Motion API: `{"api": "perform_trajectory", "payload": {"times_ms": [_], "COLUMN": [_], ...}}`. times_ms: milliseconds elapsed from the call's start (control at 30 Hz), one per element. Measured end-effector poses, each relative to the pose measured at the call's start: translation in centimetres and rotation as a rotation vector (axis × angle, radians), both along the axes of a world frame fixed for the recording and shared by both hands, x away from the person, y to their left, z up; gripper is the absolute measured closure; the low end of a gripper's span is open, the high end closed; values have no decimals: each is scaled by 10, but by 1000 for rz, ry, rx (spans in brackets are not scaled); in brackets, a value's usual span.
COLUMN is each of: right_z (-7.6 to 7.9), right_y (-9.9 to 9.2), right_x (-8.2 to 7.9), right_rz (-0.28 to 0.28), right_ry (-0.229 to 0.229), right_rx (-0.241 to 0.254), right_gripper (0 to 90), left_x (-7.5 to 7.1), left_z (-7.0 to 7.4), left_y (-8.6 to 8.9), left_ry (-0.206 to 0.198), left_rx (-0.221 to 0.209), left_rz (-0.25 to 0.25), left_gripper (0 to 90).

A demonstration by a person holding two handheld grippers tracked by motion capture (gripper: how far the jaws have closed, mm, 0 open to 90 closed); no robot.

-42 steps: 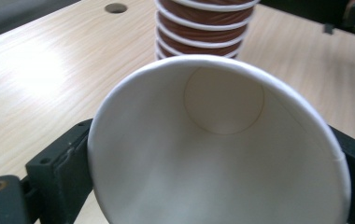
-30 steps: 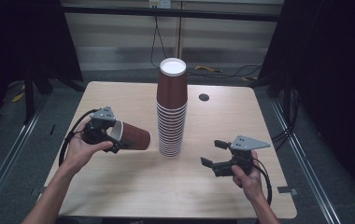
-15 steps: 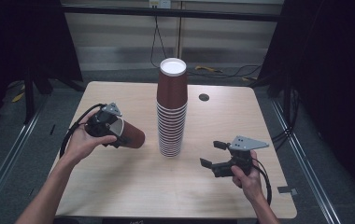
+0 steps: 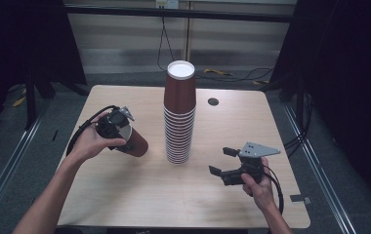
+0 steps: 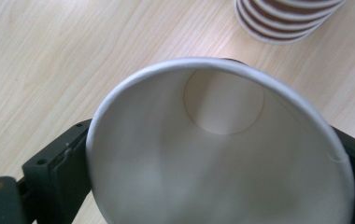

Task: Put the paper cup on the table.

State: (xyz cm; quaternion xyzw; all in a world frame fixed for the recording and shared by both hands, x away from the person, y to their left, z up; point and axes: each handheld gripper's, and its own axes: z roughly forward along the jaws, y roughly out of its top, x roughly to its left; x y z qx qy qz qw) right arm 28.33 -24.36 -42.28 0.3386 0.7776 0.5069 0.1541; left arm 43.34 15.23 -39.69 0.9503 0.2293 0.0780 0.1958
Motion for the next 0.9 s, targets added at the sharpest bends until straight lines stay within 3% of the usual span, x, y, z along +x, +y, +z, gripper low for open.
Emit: {"api": "perform_trajectory", "payload": {"times_ms": [167, 367, 467, 733, 900], "right_z": [0, 0, 0, 0, -1], "right_y": [1, 1, 0, 0, -1], "right_x": [-1, -1, -1, -1, -1], "right_rz": [1, 2, 1, 2, 1], "right_ry": [-3, -1, 2, 8, 8], "right_rx": [-3, -2, -1, -6, -4], "right_gripper": [139, 139, 139, 139, 139], "left_x": [4, 13, 14, 17, 20], "left_z": [-2, -8, -12, -15, -21], "left_y": [-5, -8, -12, -17, -17], "left_ry": [-5, 27, 15, -7, 11], "left_rx": [34, 66, 104, 58, 2], "left_rz": [-1, 17, 22, 10, 3], "left_gripper": [44, 36, 32, 21, 44]}}
